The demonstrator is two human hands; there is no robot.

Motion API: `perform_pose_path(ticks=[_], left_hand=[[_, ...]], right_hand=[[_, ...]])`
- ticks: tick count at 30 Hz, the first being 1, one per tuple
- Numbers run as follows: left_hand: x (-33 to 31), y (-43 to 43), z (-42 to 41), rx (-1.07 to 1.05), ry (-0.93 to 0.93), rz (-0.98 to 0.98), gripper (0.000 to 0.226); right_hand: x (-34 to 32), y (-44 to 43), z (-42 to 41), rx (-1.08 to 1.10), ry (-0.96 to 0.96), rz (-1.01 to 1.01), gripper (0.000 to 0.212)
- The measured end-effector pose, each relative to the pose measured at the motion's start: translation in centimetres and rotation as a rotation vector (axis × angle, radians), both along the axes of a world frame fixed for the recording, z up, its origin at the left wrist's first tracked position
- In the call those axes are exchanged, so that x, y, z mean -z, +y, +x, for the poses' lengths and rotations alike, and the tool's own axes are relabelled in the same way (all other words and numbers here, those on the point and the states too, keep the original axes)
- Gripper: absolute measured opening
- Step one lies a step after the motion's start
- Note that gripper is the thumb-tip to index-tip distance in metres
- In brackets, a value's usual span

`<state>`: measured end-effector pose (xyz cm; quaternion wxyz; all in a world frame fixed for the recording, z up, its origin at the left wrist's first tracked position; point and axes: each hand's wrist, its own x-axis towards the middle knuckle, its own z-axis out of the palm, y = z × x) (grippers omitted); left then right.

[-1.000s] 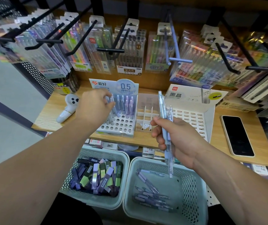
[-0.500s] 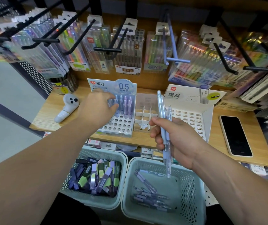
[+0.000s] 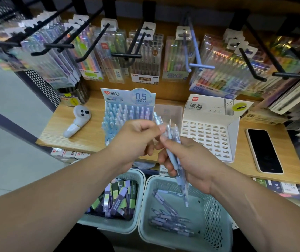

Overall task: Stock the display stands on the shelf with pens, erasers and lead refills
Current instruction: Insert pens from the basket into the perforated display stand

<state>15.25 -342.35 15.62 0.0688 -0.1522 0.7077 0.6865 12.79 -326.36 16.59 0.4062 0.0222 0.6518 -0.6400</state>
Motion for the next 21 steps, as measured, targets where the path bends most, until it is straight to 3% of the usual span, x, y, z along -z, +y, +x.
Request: perform_pose_path(ticks=[5, 11, 15, 18, 21], left_hand=[[0.0, -1.4, 0.5, -0.099, -0.03, 0.088, 0.033], [-0.1, -1.8, 1.6, -0.24, -0.055, -0.029, 0.036], [-0.8, -3.0, 1.8, -0.306, -0.044, 0.034, 0.018], [-1.3, -5.3, 1.6, -0.394, 0.009, 0.052, 0.018], [-1.2, -8.1, 1.8, -0.43, 0.084, -0.157, 0.021]], right_hand=[[0.5, -0.7, -0.2, 0.114, 0.011, -0.011, 0.023], [0.6, -1.8, 0.5, 0.042, 0.192, 0.098, 0.015], [0.7, -2.7, 0.6, 0.093, 0.071, 0.072, 0.015], [1.0, -2.8, 0.5, 0.132, -0.014, 0.042, 0.019], [1.2, -2.4, 0.3, 0.137, 0.004, 0.069, 0.022]])
